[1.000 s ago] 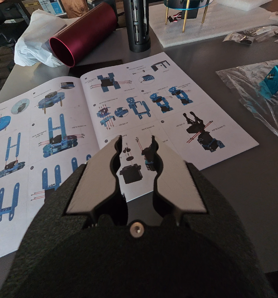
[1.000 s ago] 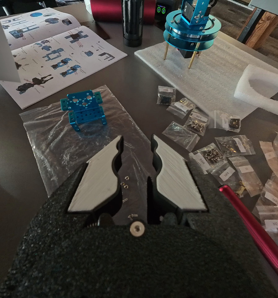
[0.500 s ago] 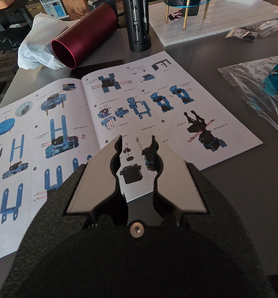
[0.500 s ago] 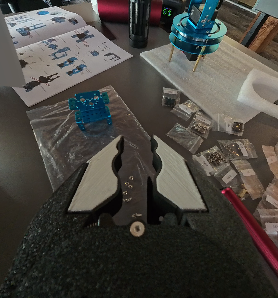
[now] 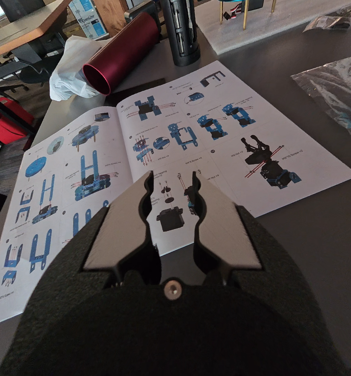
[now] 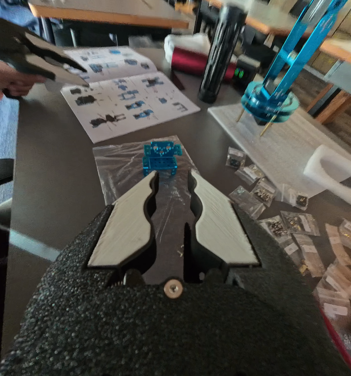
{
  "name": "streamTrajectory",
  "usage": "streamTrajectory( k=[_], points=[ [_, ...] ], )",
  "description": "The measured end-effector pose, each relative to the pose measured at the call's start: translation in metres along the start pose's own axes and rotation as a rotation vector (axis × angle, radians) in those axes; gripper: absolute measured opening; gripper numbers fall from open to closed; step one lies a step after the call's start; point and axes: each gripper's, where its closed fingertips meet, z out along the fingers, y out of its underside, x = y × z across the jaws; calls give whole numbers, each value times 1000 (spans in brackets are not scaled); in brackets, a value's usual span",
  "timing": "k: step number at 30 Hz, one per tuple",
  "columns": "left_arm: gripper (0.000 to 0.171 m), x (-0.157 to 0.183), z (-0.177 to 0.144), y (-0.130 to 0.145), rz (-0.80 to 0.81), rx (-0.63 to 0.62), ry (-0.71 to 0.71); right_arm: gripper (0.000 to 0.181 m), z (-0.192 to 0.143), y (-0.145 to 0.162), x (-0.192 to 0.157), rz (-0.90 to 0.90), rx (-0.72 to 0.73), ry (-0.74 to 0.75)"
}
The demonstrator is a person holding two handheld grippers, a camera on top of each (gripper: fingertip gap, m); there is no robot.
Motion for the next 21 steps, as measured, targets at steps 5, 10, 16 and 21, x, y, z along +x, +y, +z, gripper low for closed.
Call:
streamTrajectory(
  k=[5, 10, 16, 21],
  points=[
    [41, -1, -12, -11, -107, 70, -26, 23, -11, -13, 3, 56, 106, -4],
    [40, 68, -55, -59, -256, 256, 165, 35, 12, 15, -6, 120, -17, -143],
    [43, 151, -40, -95, 41, 206, 229, 48, 49, 53, -4, 48, -285, -315],
    [40, 162, 21, -123, 269, 131, 315, 48, 79, 59, -5, -33, -307, -327]
  ],
)
